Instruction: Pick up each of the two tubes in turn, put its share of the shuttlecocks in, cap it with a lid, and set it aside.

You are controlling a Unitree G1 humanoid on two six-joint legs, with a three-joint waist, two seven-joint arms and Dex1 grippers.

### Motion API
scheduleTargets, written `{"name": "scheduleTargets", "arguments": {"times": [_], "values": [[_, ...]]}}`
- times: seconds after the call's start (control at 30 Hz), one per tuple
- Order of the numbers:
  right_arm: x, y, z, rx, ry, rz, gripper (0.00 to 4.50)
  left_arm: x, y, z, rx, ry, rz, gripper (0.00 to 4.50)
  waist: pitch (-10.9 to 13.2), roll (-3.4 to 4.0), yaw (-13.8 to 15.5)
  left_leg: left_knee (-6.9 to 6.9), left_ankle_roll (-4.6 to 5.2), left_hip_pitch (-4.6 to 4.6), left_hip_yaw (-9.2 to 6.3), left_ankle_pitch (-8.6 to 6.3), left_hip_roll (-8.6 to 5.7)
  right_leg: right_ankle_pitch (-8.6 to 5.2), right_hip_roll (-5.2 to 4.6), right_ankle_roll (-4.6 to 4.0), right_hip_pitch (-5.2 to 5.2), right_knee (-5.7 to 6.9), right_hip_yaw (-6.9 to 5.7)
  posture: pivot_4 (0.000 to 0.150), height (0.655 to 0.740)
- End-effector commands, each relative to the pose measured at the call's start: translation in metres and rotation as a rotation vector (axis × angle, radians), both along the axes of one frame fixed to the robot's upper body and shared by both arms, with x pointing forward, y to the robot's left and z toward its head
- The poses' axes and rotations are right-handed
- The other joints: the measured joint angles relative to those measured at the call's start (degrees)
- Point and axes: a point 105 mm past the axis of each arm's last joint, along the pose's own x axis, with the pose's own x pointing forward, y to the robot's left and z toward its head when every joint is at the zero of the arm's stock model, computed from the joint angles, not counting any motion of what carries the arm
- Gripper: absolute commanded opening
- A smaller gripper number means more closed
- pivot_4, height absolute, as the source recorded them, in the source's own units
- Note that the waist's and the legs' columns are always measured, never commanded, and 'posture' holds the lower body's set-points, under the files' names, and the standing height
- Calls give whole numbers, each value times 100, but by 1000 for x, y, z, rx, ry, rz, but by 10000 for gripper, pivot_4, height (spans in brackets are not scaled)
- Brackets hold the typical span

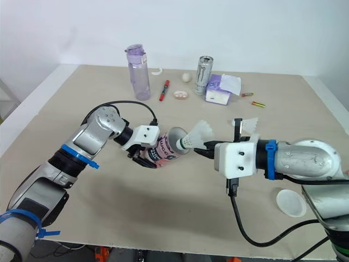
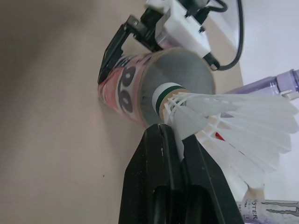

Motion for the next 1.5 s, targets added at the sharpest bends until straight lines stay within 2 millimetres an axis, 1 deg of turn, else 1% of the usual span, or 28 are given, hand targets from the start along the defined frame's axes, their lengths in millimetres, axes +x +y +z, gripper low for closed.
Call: {"name": "scheduleTargets", "arguments": {"times": [0.03,0.07,0.1,0.17,0.2,0.23,0.27,0.3,0.33,0.37,0.4,0.43,0.5,0.53,0.6,0.67,0.7,0.73,0.77,0.83,0.93,1.03,1.1,1.23,1.33,1.5], "values": [[0,6,8,-3,-47,36,931,-3,-1,-11,29,24,2,30636,0,0,1,0,0,-1,-1,0,0,0,0,0,0,0,-1,1500,7400],[1,7,9,1,-51,40,3518,-3,-1,-11,29,25,4,30636,0,1,1,0,0,0,0,0,0,0,0,0,0,0,0,1500,7400],[1,8,10,7,-52,45,7202,-3,0,-11,28,25,5,30636,0,0,2,0,0,0,1,0,0,1,0,0,-1,0,1,1500,7400],[0,10,13,22,-52,57,11838,-3,0,-11,29,25,7,30636,0,0,4,0,0,-1,-1,0,0,0,0,0,0,0,-1,1500,7400],[0,11,16,40,-51,60,16186,-3,0,-12,29,26,8,30636,0,0,4,1,0,-1,-1,0,0,0,0,0,0,0,-1,1500,7400],[0,10,19,68,-47,55,18247,-3,1,-12,30,26,9,30636,0,0,2,0,0,-1,0,0,0,0,0,0,0,0,0,1500,7400],[0,9,22,97,-38,47,24283,-3,1,-12,30,26,11,30636,0,0,3,0,0,-1,-1,0,1,0,0,0,1,0,-1,1500,7400],[1,6,25,144,-23,26,27187,-3,1,-12,30,26,12,30636,0,-1,5,0,0,-1,-2,0,1,0,0,0,1,0,-2,1500,7400],[3,2,28,199,-6,-1,32741,-3,1,-12,31,26,13,30636,0,-1,5,0,0,-1,-4,0,1,0,0,-1,1,0,-3,1500,7400],[7,-5,33,279,20,-48,35014,-2,1,-12,31,25,14,30636,0,-1,6,0,0,-2,-4,0,1,2,1,-3,2,0,-3,1500,7400],[13,-14,35,358,55,-105,40994,-2,1,-12,31,25,15,30636,0,-2,5,0,0,-2,-5,0,1,3,0,-5,2,0,-3,1500,7400],[18,-26,33,409,88,-166,44620,-2,1,-12,31,24,15,30636,0,-5,6,1,0,-2,-5,0,0,4,0,-5,4,0,-3,1500,7400],[29,-54,27,534,175,-302,44620,-2,1,-12,31,25,14,30636,-1,-8,10,5,0,-2,-6,0,0,8,0,-12,7,0,-3,1500,7400],[34,-65,25,587,189,-346,44620,-2,0,-11,30,24,13,30636,-3,-12,11,6,0,-2,-6,0,0,9,0,-13,7,1,-3,1500,7400],[47,-94,18,704,222,-477,44620,-2,0,-11,30,24,11,30636,-5,-19,9,9,0,-1,-5,0,0,12,0,-15,10,1,-1,1500,7400],[60,-125,5,775,222,-606,44620,-2,-1,-11,29,23,10,30636,-5,-17,6,13,0,-1,-1,0,-1,14,0,-11,9,1,4,1500,7400],[69,-145,-3,814,228,-691,44620,-2,-1,-11,29,23,8,30636,-6,-20,5,12,1,0,0,0,-1,14,0,-10,8,1,6,1500,7400],[75,-159,-10,847,246,-750,44620,-2,-1,-11,29,22,7,30636,-6,-19,4,15,0,3,-1,0,0,14,3,-8,12,1,4,1500,7400],[80,-170,-17,899,282,-794,44620,-2,-1,-10,29,21,7,30636,-6,-20,0,15,1,3,2,0,0,15,2,-6,10,1,6,1500,7400],[89,-184,-24,931,284,-843,44620,-2,-1,-10,29,20,7,30636,-6,-19,-12,16,1,4,4,0,1,15,3,-5,11,1,8,1500,7400],[102,-194,-32,986,336,-873,44620,-1,-1,-10,31,17,9,30636,-9,-7,-14,15,2,6,8,1,0,18,4,-5,10,2,13,1500,7400],[112,-198,-40,1039,402,-893,44620,-1,0,-10,32,17,11,30636,-9,-2,-32,9,2,7,7,1,0,17,8,-3,9,3,15,1500,7400],[117,-196,-45,1019,417,-889,44620,-1,0,-10,33,17,12,30636,-8,-2,-21,6,2,9,10,1,0,18,11,-1,9,1,22,1500,7400],[124,-185,-51,1021,482,-857,44620,-2,2,-10,34,19,17,30636,-8,-1,-29,3,1,6,6,1,-2,25,15,7,9,1,24,1500,7400],[128,-183,-59,997,497,-872,44620,-2,2,-10,33,22,19,30636,-8,-1,-29,3,1,6,5,1,-1,25,16,8,9,2,23,1500,7400],[136,-180,-65,999,520,-879,44620,-2,3,-10,33,24,22,30636,-8,-1,-36,3,1,8,6,1,-1,26,17,7,9,2,25,1500,7400]]}}
